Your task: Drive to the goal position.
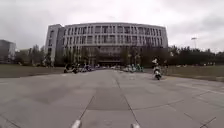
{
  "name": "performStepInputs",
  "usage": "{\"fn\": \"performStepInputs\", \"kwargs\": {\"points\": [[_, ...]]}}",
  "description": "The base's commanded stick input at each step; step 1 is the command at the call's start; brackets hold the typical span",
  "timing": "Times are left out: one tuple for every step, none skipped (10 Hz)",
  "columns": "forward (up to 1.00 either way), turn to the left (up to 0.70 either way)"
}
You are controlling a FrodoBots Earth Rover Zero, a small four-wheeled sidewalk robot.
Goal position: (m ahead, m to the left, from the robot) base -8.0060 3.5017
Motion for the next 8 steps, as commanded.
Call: {"fn": "performStepInputs", "kwargs": {"points": [[1.00, 0.00], [1.00, 0.00], [1.00, 0.00], [1.00, 0.00], [1.00, 0.00], [1.00, 0.00], [1.00, 0.00], [1.00, 0.00]]}}
